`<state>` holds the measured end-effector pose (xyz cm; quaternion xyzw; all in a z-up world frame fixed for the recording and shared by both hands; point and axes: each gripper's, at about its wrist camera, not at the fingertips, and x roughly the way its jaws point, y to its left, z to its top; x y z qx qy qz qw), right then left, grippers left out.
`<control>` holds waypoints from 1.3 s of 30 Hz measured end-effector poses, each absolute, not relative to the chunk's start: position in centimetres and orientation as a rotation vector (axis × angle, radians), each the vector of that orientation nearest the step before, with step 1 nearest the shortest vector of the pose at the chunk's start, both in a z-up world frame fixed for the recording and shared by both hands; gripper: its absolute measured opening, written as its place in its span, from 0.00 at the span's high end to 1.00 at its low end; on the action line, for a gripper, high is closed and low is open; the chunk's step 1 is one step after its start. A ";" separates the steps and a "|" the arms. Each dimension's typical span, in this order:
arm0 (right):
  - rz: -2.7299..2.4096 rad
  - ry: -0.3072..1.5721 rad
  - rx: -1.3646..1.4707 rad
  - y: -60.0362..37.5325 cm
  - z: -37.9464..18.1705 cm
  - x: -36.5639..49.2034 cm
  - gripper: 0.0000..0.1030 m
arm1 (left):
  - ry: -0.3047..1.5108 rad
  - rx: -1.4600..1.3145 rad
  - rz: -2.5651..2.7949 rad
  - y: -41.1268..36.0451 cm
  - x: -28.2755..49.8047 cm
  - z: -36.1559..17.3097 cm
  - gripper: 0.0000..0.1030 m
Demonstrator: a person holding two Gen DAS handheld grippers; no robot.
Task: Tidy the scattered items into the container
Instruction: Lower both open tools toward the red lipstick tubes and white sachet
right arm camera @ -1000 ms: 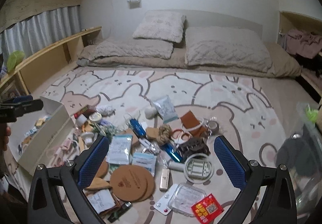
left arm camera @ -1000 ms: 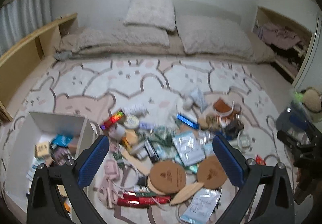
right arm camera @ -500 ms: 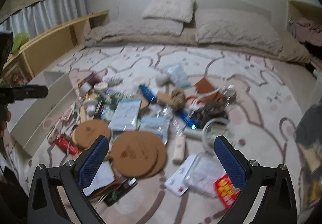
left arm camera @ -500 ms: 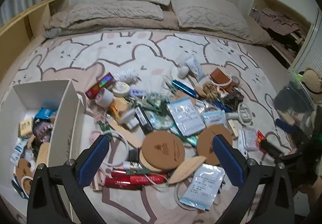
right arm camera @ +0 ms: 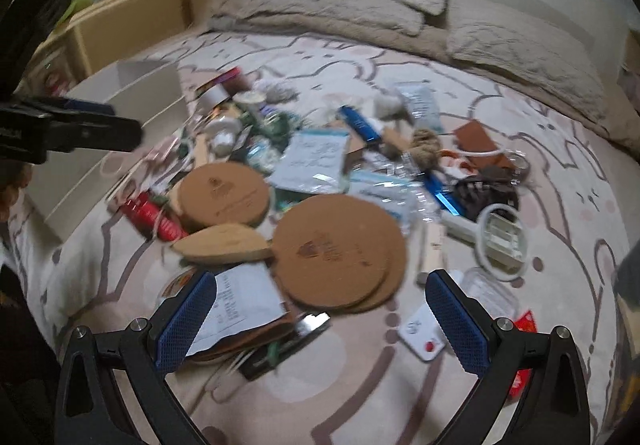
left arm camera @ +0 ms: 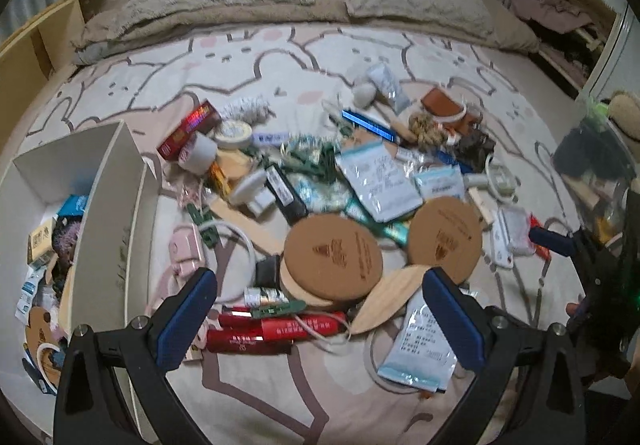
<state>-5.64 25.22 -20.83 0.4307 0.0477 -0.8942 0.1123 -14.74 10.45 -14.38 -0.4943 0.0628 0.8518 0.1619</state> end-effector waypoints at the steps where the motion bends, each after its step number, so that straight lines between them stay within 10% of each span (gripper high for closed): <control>1: -2.608 0.148 1.269 24.9 -21.1 -5.7 0.00 | 0.190 -1.423 2.428 10.5 -14.7 -14.7 0.00; 9: -2.542 0.458 1.184 22.4 -22.8 -3.8 0.00 | 0.233 -1.495 2.366 10.7 -14.0 -17.1 0.00; 39: -2.416 0.599 1.244 16.9 -26.1 -4.9 0.00 | 0.214 -1.575 2.251 7.0 -13.7 -21.5 0.00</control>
